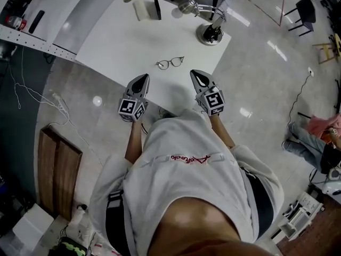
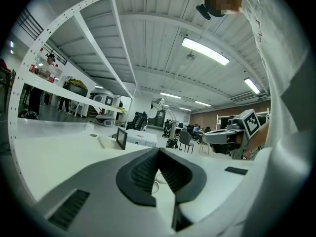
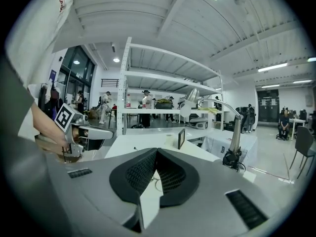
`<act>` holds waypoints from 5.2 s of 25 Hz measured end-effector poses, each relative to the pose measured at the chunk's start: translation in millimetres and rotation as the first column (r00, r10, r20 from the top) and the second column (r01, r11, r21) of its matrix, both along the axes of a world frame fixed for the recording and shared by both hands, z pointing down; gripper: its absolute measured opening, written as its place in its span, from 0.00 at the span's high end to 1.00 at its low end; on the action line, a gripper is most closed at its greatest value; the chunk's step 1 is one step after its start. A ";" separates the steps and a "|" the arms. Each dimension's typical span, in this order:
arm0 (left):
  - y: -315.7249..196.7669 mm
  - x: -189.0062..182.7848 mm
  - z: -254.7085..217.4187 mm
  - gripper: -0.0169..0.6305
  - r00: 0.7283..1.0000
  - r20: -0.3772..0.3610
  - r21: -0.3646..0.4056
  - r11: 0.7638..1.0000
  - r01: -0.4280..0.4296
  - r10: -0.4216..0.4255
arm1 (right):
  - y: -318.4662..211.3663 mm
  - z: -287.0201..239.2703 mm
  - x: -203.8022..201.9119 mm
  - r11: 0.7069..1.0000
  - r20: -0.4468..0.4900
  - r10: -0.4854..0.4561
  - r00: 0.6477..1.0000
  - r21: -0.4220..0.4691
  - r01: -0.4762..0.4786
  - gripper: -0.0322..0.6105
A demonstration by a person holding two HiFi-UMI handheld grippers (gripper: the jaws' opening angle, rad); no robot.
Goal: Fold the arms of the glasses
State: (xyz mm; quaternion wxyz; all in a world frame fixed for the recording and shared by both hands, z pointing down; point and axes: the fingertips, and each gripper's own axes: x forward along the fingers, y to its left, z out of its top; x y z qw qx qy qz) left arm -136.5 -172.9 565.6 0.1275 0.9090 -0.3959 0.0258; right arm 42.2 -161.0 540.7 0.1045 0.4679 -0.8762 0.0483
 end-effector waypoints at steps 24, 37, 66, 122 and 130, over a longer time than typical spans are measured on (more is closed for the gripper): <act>-24.8 13.0 59.2 0.94 0.988 0.121 -0.183 0.976 0.115 -0.094 | -35.1 84.1 30.7 0.965 0.094 -0.108 0.990 -0.230 0.128 0.90; -33.6 27.4 98.5 0.94 0.849 0.499 -0.156 0.982 -0.110 0.174 | -45.3 105.6 27.1 0.927 -0.008 -0.280 0.960 -0.261 0.268 0.90; -58.4 52.0 110.6 0.81 0.647 0.688 -0.143 0.936 -0.322 0.328 | -76.6 127.8 -12.0 0.751 -0.571 -0.617 0.541 -0.222 0.622 0.80; -52.8 47.5 128.4 0.89 0.706 0.615 -0.212 0.935 -0.283 0.352 | -74.2 155.6 -68.6 0.622 -0.541 -0.744 0.392 -0.347 0.701 0.89; -46.4 14.4 114.9 0.89 0.748 0.611 -0.181 0.966 -0.186 0.259 | -71.8 175.9 -81.9 0.608 -0.603 -0.736 0.307 -0.391 0.691 0.89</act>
